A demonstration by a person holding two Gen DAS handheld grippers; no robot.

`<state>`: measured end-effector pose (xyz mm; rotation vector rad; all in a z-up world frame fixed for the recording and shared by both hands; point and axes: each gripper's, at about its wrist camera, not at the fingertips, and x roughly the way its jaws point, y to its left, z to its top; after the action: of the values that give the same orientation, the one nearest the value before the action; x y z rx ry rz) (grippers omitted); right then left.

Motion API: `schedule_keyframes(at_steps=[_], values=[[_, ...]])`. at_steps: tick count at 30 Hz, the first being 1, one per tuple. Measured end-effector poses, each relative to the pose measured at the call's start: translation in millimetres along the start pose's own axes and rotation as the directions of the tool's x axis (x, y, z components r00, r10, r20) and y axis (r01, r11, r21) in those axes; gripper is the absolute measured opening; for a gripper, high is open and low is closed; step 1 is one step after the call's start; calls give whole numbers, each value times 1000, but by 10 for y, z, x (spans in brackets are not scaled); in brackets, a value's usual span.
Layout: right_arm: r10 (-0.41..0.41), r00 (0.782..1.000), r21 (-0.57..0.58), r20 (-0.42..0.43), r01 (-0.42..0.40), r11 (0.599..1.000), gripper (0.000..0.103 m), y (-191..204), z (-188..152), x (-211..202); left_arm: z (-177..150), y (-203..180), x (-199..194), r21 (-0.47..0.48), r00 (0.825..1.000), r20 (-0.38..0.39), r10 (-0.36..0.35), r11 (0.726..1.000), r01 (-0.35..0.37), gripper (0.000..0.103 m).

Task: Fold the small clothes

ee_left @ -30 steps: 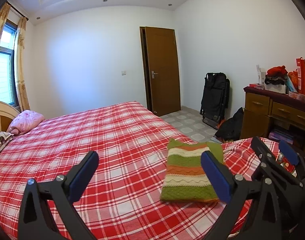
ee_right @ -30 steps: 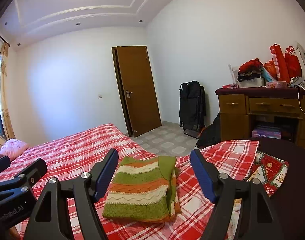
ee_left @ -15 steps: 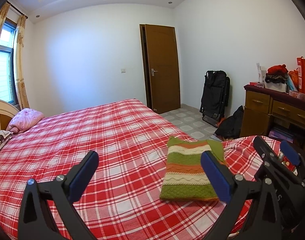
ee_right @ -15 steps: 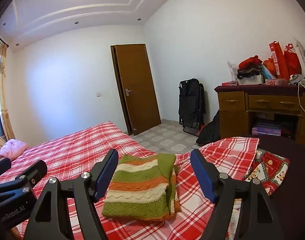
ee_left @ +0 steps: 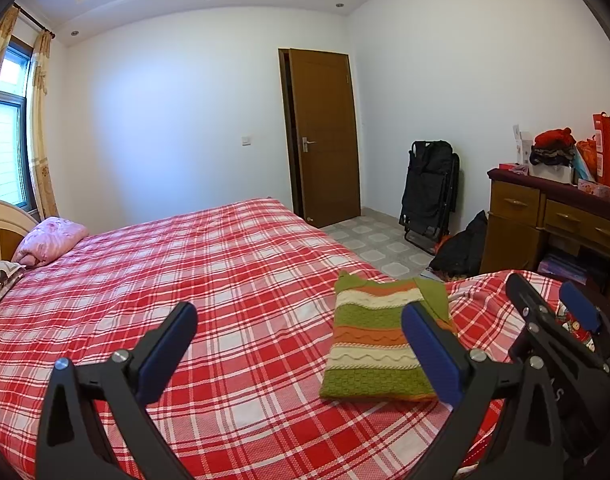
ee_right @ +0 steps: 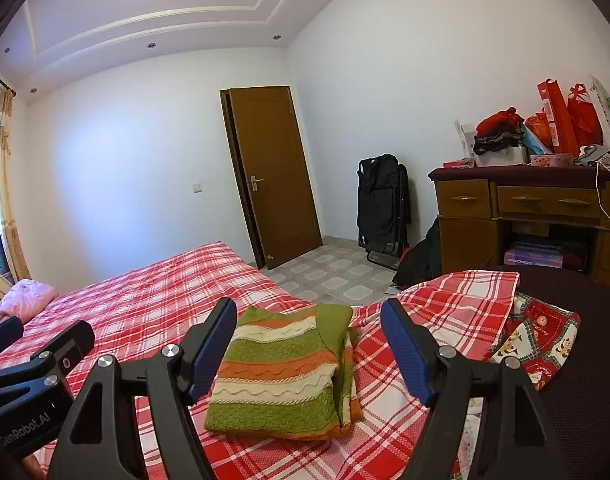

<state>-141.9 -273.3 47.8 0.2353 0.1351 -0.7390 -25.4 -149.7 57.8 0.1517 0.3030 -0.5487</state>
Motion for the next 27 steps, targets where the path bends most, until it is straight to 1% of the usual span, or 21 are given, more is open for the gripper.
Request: schedule_keyframes(at_steps=[7,15,18,27], values=[[-5,1000,9,-1,5,1000,75,-28,-8,7,1,-46,-40,22,1000,18,-7,1000,7,103],[-9,1000,6,7,9,1000,75,-31,-18,2,21,-62,-6,29,1000,1,-13,999,13,103],[-9,1000,9,1,9,1000,75,-37,-24,16,20,-64,-4,31,1000,3,-5,999,5,103],[-12,1000,13,0,12,1000,75,-48,-26,14,16,-59,6,39,1000,1,-12,999,12,103]])
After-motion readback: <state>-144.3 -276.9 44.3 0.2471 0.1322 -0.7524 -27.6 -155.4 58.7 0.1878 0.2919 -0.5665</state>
